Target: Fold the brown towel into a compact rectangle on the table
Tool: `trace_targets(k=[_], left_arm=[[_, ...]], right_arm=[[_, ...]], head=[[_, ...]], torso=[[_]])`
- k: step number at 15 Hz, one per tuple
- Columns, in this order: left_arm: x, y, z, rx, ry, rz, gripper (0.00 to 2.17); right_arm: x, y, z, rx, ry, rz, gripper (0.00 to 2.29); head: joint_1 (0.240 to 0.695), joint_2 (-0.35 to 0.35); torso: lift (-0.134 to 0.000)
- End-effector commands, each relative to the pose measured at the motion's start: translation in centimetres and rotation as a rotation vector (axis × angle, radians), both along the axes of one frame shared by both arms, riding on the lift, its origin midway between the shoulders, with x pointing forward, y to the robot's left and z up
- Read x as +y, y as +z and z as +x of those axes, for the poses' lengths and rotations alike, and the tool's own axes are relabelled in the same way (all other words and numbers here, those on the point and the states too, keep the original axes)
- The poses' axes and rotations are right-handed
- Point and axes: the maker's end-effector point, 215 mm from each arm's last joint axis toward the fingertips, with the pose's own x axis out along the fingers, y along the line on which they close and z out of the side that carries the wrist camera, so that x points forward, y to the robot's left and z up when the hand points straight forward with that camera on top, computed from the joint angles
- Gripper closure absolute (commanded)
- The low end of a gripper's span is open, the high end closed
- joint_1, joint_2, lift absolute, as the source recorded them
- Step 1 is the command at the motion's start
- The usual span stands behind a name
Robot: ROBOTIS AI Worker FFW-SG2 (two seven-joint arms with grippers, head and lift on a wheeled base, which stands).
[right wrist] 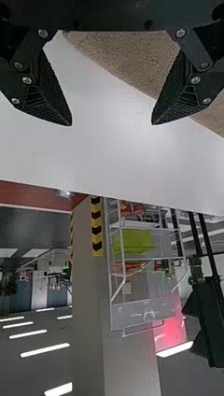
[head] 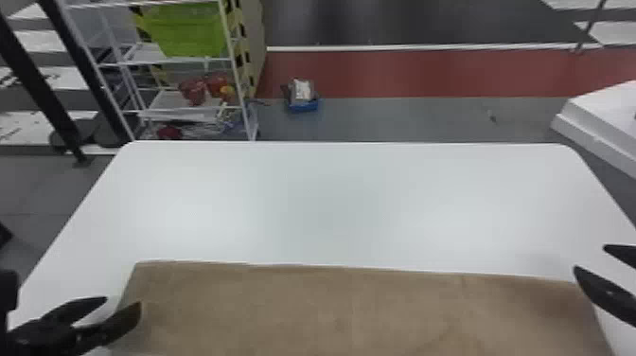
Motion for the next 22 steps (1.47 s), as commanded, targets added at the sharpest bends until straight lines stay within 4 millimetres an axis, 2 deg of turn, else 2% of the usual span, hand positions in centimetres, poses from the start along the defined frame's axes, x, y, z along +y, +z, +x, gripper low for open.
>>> trace_targets(k=[1,5,6,8,10,12,13,14,19,21,22], left_arm=[[0.4,-0.5,-0.3,0.022,0.001,0.0,0.41],[0.5,-0.5,-0.3,0.031,-0.001,-0.004,0.42],[0.5,-0.6,-0.2,0.031,0.0,-0.006,0.55],[0.5,-0.5,0.0,0.028,-0.002,-0.009,0.61],[0.5,-0.8,-0.3,0.041,0.005,-0.014,0.94],[0.6,-0.8,-0.3,0.045,0.007,-0.012,1.02],[0.6,-0.6,-0.3,0.042,0.009,-0.014,1.27],[0.6,-0.5,-0.4,0.04,0.008,-0.014,1.35],[0.9,3.1,-0.9,-0.001,0.047,-0.082,1.35],[0.1,4.6,-1.7,0.01,0.073,-0.164,1.35],[-1.1,5.4,-2.0,0.012,0.065,-0.21,1.35]], right_arm=[[0.1,0.1,0.1,-0.003,0.001,-0.001,0.29],[0.0,0.0,0.1,-0.001,0.001,-0.001,0.29],[0.1,0.1,0.1,-0.003,0.001,-0.001,0.29],[0.1,0.1,0.1,-0.003,0.001,-0.001,0.29],[0.1,0.1,0.1,-0.003,0.001,-0.001,0.29],[-0.1,0.1,0.1,-0.003,-0.001,-0.002,0.29],[-0.2,0.2,0.1,-0.004,-0.003,-0.001,0.29],[-0.2,0.2,0.1,-0.004,-0.004,-0.002,0.29],[-0.3,0.3,0.1,-0.01,-0.006,0.003,0.29],[-0.4,0.4,0.1,-0.01,-0.006,0.006,0.29],[-0.4,0.4,0.1,-0.014,-0.007,0.004,0.29]], head=[[0.695,0.065],[0.695,0.074],[0.695,0.074],[0.695,0.074],[0.695,0.074],[0.695,0.074],[0.695,0.075],[0.695,0.074],[0.695,0.074],[0.695,0.075],[0.695,0.073]], torso=[[-0.123],[-0.123],[-0.123],[-0.123],[-0.123],[-0.123],[-0.123],[-0.123],[-0.123],[-0.123],[-0.123]])
